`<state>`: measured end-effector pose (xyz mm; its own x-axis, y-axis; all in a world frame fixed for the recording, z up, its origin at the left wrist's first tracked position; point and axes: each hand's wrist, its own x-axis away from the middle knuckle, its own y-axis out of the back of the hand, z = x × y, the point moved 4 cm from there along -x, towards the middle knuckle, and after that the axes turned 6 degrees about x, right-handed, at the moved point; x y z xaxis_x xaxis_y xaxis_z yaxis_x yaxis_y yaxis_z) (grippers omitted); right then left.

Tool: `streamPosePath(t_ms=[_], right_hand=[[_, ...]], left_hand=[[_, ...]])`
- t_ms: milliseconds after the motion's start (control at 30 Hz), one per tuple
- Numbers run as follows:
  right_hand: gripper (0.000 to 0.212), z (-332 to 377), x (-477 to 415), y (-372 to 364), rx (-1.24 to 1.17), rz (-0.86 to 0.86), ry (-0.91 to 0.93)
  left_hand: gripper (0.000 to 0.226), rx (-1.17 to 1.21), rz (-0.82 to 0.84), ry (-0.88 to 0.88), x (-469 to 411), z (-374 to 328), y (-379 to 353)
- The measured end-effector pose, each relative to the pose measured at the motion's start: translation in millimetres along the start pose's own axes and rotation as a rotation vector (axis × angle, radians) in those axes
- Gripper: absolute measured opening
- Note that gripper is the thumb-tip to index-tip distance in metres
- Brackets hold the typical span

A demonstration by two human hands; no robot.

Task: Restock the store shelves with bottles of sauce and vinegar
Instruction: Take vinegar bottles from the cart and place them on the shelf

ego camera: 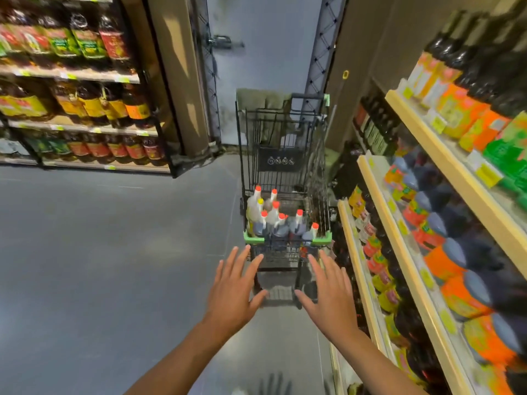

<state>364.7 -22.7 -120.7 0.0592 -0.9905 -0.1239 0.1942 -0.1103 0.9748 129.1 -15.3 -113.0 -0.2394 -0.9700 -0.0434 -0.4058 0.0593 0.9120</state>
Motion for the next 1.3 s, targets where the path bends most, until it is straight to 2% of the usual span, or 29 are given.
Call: streamPosePath(t_ms=[233, 500, 667, 800, 967, 1100, 1167, 1267, 1300], right_hand=[[0.085, 6, -115, -28, -0.010, 0.048, -0.033], [0.083, -18, -245, -77, -0.108, 0.167, -0.093], [0.077, -35, -320, -96, -0.071, 0.261, -0.086], [0.075, -45, -358, -112, -0.119, 0.310, -0.117], [0.077, -58, -390, -136, -0.161, 0.359, -0.187], [0.075, -64, -410, -155, -0.188, 0.321, -0.318], [0.071, -65, -419, -163, -0.164, 0.375, -0.435], [0.052, -61, -428, -166, -0.186, 0.334, -0.629], [0.056, -58, -430, -167, -0.221, 0.306, -0.687]], left_hand=[[0.077, 0.001, 0.045, -0.029, -112, 48, 4], [0.079, -0.001, 0.134, -0.044, -252, 85, -16], [0.080, -0.022, 0.185, -0.074, -331, 99, -17], [0.078, -0.006, 0.204, -0.089, -387, 107, -20], [0.079, -0.037, 0.326, -0.192, -462, 114, -37], [0.079, -0.083, 0.442, -0.322, -519, 118, -57], [0.081, -0.102, 0.508, -0.393, -545, 122, -67], [0.080, -0.121, 0.607, -0.495, -581, 132, -79], [0.078, -0.130, 0.639, -0.523, -591, 136, -83]])
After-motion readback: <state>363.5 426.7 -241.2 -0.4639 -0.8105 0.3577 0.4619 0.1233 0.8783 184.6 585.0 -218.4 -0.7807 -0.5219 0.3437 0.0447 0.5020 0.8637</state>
